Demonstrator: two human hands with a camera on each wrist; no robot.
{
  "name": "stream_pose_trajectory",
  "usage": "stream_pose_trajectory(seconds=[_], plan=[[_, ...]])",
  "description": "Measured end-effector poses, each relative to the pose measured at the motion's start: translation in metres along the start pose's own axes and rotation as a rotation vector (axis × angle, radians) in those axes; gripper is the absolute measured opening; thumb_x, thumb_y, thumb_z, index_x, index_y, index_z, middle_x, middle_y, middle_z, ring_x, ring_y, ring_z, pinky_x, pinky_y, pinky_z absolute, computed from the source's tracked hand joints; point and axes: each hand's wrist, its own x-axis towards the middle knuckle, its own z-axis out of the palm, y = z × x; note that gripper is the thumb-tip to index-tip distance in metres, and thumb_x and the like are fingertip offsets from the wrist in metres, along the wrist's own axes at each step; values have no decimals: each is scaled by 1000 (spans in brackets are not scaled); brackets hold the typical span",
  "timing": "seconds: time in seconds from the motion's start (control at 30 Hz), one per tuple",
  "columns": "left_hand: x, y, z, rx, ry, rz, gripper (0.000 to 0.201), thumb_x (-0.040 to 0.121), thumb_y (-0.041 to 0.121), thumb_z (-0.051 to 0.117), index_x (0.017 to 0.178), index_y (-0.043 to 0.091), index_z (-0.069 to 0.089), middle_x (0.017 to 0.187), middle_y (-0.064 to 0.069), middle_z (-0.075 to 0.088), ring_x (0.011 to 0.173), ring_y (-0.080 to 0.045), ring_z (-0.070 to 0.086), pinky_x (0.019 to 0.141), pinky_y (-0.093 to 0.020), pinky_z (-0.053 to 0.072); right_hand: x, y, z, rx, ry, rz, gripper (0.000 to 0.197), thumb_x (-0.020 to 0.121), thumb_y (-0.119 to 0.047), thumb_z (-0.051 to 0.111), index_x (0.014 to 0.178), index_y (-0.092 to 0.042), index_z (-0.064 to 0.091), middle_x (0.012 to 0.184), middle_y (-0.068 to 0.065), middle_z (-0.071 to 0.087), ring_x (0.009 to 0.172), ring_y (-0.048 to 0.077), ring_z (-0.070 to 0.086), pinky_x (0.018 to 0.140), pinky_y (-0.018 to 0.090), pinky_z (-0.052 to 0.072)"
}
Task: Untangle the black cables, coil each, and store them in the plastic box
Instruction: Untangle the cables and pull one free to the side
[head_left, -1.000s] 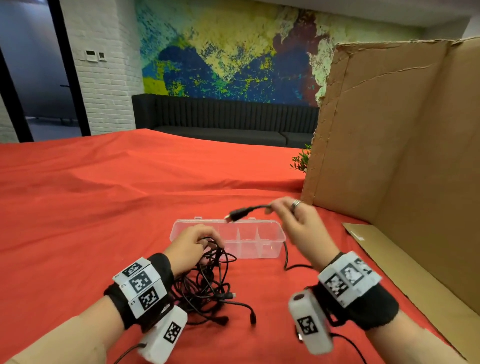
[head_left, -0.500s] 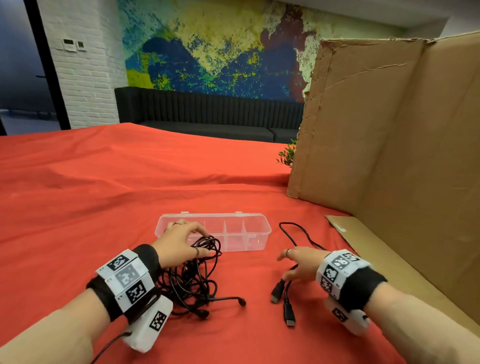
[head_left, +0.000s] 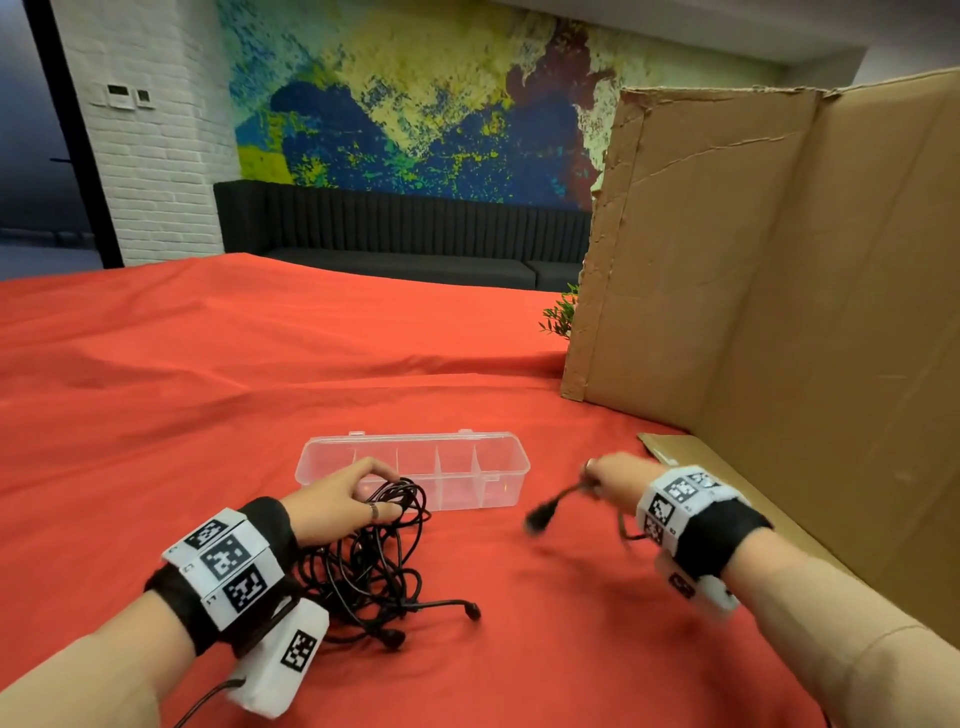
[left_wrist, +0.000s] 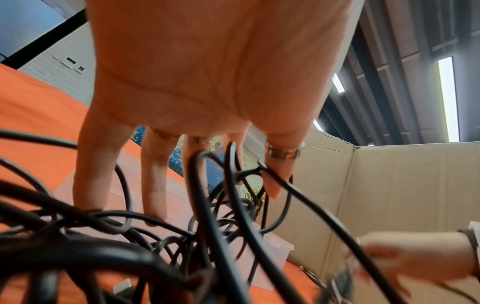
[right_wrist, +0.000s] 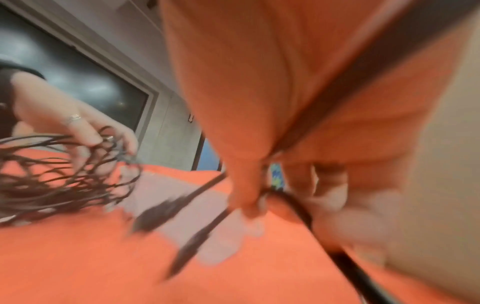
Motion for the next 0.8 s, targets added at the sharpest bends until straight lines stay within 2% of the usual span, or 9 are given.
stream_pose_trajectory(seconds=[0.1, 0.17, 0.3, 0.37, 0.47, 0.53, 0.63, 0.7, 0.8], plan=[[1, 0, 0, -19, 2, -2, 27, 85, 35, 62, 109, 35, 48, 70, 2, 44, 51, -8, 37, 50, -18, 30, -4, 34, -29, 0, 322, 254, 37, 99, -18, 26, 133, -23, 40, 132, 11, 47, 117, 31, 48, 90, 38, 41], [1, 1, 0, -34, 4, 3, 28, 86, 32, 63, 110, 32, 49, 67, 4, 43, 49, -6, 35, 46, -14, 29, -5, 57, -37, 7, 419, 412, 41, 97, -13, 26, 136, -23, 33, 133, 10, 44, 121, 34, 46, 91, 42, 41], [-1, 4, 0, -53, 9, -3, 33, 85, 31, 64, 115, 27, 50, 64, 6, 44, 47, -2, 37, 45, -13, 31, -1, 85, -19, 91, 305, 622, 51, 95, -19, 43, 141, -12, 25, 134, 18, 40, 120, 38, 49, 96, 44, 40], [-3, 7, -1, -69, 2, -23, 37, 85, 35, 63, 117, 27, 48, 66, 7, 46, 49, -1, 40, 53, -21, 42, 3, 90, -7, 193, 252, 664, 76, 85, -35, 64, 143, -11, 22, 136, 19, 34, 123, 41, 44, 100, 47, 38], [-5, 7, -3, -138, -5, -89, 35, 87, 47, 54, 118, 31, 47, 88, 4, 54, 76, -13, 52, 62, -27, 42, 6, 68, -9, 120, 262, 534, 92, 71, -49, 74, 144, -23, 23, 137, 10, 30, 130, 34, 33, 101, 48, 35], [-5, 5, -5, -225, 15, -121, 30, 92, 47, 44, 117, 30, 47, 103, 0, 58, 93, -19, 56, 70, -29, 41, 6, 36, -18, 95, 283, 369, 77, 76, -57, 65, 140, -31, 32, 139, 5, 33, 132, 29, 31, 103, 47, 32], [-7, 0, -11, -236, 73, -85, 26, 93, 38, 48, 115, 23, 51, 109, -7, 62, 90, -17, 56, 66, -26, 41, -1, -26, -26, 294, 199, 12, 49, 86, -54, 54, 128, -30, 49, 132, 2, 51, 118, 19, 50, 97, 37, 40], [-10, -9, -18, -139, 62, -37, 34, 80, 44, 64, 108, 27, 56, 107, -7, 61, 86, -13, 56, 69, -24, 43, -13, -67, -21, 513, 52, -241, 38, 89, -46, 55, 119, -24, 56, 119, 3, 62, 97, 15, 59, 86, 28, 45], [-21, -20, -29, -27, -119, 16, 75, 38, 65, 77, 104, 39, 54, 110, 2, 57, 88, -10, 55, 86, -24, 46, -29, -115, -4, 668, -149, -428, 28, 86, -42, 61, 102, -21, 53, 100, 2, 62, 85, 15, 56, 73, 25, 45]])
